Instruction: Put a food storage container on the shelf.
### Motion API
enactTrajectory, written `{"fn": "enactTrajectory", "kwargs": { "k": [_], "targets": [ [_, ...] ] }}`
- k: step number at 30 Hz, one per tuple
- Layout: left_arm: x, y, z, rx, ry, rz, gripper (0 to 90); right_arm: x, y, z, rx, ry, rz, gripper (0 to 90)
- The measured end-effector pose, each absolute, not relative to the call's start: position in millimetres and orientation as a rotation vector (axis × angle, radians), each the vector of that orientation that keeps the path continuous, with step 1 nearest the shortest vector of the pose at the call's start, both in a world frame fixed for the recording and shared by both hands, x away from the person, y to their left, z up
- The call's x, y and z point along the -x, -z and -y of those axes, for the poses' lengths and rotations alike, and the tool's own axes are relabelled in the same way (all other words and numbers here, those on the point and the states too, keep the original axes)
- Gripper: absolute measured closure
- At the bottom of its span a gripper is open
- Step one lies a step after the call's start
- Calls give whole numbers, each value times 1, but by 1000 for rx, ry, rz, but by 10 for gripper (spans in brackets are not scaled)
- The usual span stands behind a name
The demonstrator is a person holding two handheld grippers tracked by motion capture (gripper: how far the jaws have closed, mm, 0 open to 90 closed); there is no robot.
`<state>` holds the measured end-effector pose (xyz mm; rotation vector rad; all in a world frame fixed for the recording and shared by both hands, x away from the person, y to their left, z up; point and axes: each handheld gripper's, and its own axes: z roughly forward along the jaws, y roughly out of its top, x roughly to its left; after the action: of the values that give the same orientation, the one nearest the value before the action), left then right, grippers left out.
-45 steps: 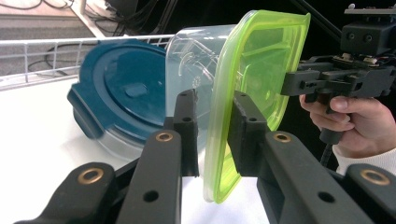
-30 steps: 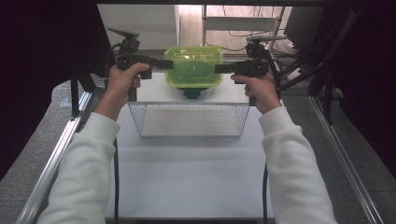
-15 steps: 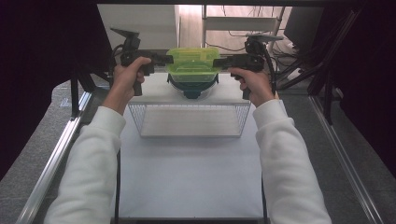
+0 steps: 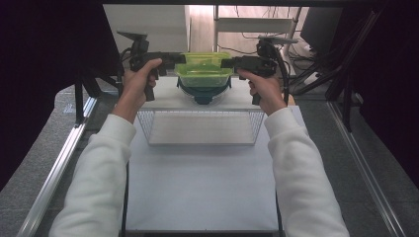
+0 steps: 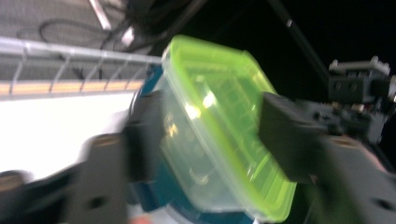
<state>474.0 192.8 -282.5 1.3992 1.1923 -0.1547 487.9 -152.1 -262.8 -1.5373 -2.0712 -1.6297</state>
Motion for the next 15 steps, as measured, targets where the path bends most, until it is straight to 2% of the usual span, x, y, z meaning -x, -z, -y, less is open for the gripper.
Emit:
{"fn": "enactTrajectory", "kwargs": {
  "k": [2, 5, 12, 15],
  "targets": [
    [-470, 279, -197, -1392, 113, -1187, 221, -483, 260, 154, 1547, 1669, 2092, 213],
    [-459, 273, -203, -1423, 41, -1159, 164, -472, 253, 162, 1532, 1730, 2154, 175],
    [-402, 282, -206, -1539, -148, -1076, 135, -438, 249, 189, 1348, 1779, 2297, 190],
    [-381, 293, -207, -1577, -186, -1069, 136, -420, 256, 200, 1284, 1790, 2347, 194]
  ]
}}
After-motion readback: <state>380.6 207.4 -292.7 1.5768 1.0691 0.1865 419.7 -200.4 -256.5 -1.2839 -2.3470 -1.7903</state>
